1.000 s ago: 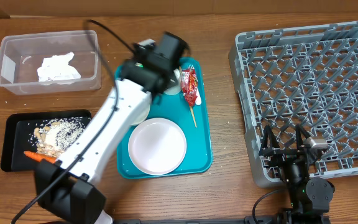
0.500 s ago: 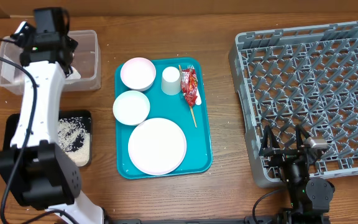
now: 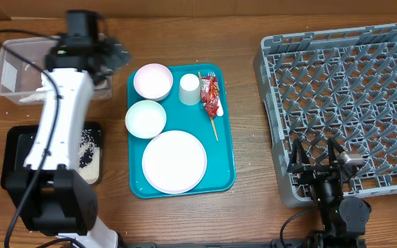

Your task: Sort waste into correct bins and load items into the dishwasher rack

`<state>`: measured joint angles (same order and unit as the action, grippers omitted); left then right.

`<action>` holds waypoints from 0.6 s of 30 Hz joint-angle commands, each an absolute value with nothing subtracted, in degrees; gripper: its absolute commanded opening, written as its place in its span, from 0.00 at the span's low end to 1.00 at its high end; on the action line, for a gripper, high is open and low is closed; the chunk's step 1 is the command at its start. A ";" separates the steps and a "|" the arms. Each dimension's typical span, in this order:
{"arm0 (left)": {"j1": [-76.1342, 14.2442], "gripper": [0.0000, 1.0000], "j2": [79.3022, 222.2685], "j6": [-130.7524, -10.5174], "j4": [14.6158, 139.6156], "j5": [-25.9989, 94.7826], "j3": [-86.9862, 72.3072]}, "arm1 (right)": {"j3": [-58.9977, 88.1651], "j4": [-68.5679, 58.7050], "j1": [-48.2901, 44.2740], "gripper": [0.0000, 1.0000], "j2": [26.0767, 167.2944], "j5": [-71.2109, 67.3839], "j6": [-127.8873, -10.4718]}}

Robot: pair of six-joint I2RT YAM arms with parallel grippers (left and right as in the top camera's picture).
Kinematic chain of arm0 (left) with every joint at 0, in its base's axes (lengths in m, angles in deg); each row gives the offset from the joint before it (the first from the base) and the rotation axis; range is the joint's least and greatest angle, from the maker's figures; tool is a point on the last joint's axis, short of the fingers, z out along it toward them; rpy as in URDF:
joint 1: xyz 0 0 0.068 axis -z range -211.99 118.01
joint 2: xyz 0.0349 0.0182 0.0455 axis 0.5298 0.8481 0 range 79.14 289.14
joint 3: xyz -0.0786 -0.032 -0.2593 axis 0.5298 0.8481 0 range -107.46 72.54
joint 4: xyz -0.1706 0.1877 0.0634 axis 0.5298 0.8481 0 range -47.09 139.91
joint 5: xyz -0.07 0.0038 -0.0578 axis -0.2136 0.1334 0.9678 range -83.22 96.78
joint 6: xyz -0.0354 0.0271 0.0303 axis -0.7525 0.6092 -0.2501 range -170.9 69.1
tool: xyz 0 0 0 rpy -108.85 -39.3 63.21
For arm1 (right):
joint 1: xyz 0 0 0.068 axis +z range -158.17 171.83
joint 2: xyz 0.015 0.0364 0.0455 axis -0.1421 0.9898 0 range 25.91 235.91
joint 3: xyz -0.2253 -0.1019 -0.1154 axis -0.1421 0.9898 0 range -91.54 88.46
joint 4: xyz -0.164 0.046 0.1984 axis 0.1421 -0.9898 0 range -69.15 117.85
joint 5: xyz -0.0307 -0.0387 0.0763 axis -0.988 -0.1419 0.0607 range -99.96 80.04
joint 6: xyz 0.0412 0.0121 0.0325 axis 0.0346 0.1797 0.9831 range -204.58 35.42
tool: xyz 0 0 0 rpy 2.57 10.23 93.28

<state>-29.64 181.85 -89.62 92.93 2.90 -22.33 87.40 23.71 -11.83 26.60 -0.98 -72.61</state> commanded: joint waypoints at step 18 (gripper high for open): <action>3.64 0.94 201.85 -97.14 88.10 3.81 -21.96 | 87.99 23.93 -12.05 1.00 26.14 -1.36 -72.85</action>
